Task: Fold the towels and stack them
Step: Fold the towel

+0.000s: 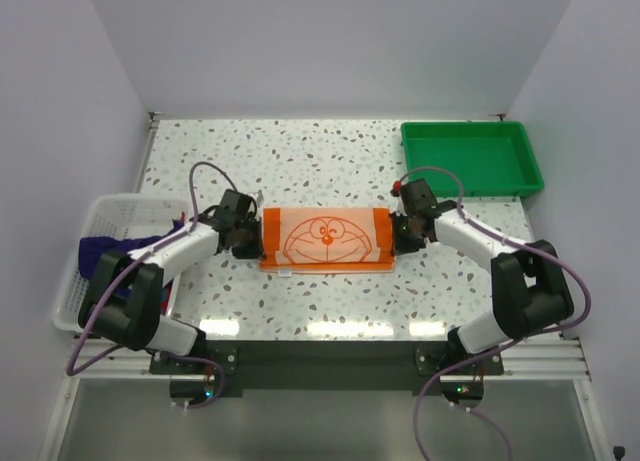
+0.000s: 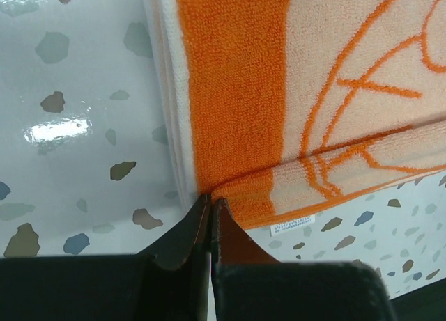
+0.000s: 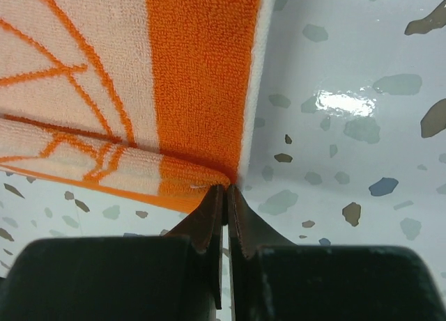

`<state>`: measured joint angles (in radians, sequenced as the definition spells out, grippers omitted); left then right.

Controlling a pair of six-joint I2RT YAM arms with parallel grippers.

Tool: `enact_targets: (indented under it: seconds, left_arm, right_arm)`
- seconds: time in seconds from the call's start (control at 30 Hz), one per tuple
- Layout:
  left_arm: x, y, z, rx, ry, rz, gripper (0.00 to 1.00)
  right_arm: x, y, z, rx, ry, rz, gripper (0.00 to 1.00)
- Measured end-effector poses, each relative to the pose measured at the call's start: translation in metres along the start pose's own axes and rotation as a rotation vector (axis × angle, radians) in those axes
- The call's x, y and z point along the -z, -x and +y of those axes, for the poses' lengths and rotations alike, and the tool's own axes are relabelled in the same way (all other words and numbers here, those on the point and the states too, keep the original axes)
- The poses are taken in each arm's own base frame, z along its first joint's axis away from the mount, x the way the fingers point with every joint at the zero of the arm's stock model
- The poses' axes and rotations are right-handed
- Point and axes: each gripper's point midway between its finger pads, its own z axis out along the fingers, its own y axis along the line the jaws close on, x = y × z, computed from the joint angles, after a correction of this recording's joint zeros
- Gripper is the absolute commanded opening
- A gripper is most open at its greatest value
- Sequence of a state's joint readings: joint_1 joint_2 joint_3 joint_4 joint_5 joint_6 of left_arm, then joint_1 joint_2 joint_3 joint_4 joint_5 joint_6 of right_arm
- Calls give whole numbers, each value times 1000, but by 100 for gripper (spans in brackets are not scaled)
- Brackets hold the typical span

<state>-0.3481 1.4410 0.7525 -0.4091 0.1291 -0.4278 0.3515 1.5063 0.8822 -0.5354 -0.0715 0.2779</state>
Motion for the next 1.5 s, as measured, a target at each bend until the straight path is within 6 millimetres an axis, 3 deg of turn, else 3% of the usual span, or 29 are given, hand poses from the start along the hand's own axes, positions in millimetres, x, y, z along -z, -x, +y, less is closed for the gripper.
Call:
enact_targets:
  seconds: [0.07,0.2,0.23,0.33,0.37,0.53,0.7,0.9,1.1,1.27,1.5]
  left_arm:
    - [-1,-1,0,-3,-4,-3,22]
    - [3,-7,7,3,25,-7,39]
    - [6,-7,8,5,31,-10,51]
    - [23,-2,7,10,36,-56,68]
    - [28,1,6,13,33,-75,70]
    - [65,33,-10,33,-5,-207,71]
    - [77,57,-41,5,-61,-273,61]
    - [35,30,-69,-61,-51,-165,46]
    - [-5,-22,-40,-32,43,-53,39]
    - [-8,-26,-36,9,35,-84,41]
    - [8,-22,-37,33,31,-120,62]
  right_arm:
    - [-1,-1,0,-5,0,3,20]
    - [5,-1,-6,-6,-25,-6,38]
    - [9,-1,-6,-2,-26,-11,44]
    - [31,3,1,19,-12,-52,49]
    - [38,6,5,30,-1,-71,49]
    - [70,37,40,87,74,-199,48]
    - [65,43,53,75,99,-219,42]
    - [31,24,48,26,95,-178,38]
    - [1,-15,36,-24,80,-101,37]
    - [-7,-30,32,-48,82,-80,38]
    - [21,-17,40,-38,120,-148,39]
